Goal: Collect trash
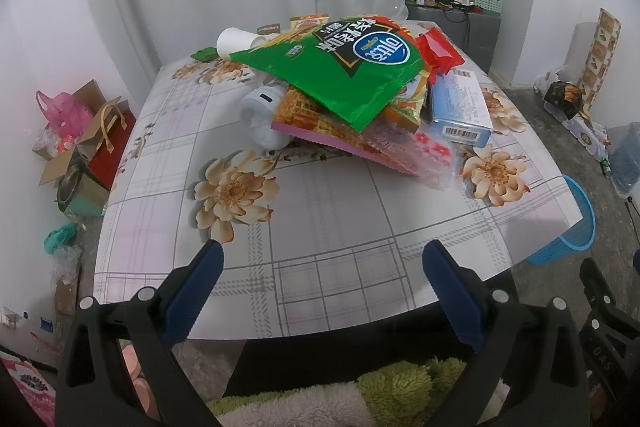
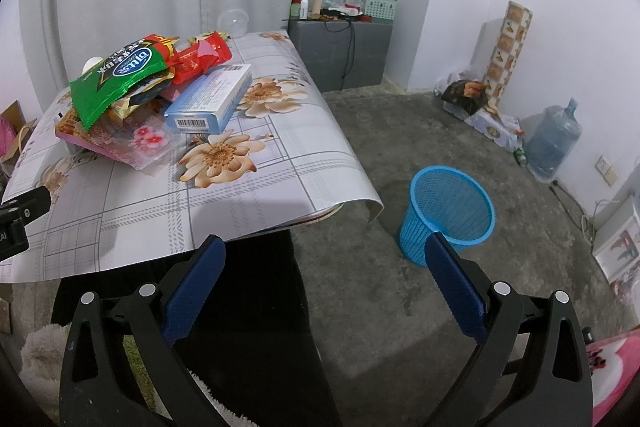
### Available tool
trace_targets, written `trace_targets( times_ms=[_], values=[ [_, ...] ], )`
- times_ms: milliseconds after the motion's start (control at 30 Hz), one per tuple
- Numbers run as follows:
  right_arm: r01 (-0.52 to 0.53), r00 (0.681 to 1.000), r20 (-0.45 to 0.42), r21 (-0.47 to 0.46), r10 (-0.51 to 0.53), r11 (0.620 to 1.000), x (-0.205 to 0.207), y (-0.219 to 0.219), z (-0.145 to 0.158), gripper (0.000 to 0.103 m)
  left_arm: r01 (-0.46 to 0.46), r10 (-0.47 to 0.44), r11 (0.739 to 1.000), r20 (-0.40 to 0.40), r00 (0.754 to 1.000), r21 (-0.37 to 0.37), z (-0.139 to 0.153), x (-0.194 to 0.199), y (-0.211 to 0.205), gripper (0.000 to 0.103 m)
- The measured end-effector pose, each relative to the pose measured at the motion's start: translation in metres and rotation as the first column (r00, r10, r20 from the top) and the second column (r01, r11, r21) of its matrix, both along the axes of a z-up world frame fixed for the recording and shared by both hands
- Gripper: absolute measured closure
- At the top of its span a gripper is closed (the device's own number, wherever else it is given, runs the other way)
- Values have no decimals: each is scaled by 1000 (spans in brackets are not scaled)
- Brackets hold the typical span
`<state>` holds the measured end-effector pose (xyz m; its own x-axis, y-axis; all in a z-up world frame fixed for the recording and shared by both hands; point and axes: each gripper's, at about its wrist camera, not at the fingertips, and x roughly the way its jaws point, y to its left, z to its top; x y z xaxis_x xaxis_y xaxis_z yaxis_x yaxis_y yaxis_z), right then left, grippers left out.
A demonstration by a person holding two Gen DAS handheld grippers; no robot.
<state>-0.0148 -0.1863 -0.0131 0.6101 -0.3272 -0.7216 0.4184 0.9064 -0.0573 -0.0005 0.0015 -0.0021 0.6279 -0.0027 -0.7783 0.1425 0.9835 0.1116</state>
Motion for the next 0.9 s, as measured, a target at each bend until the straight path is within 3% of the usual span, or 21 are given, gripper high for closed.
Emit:
trace_targets(
  times_ms=[900],
  values=[
    [-2,1000,0,2,2,1000,0,-2,-1,8,-35,35,999,-20,999,-1,-3,5,6,5]
  ],
)
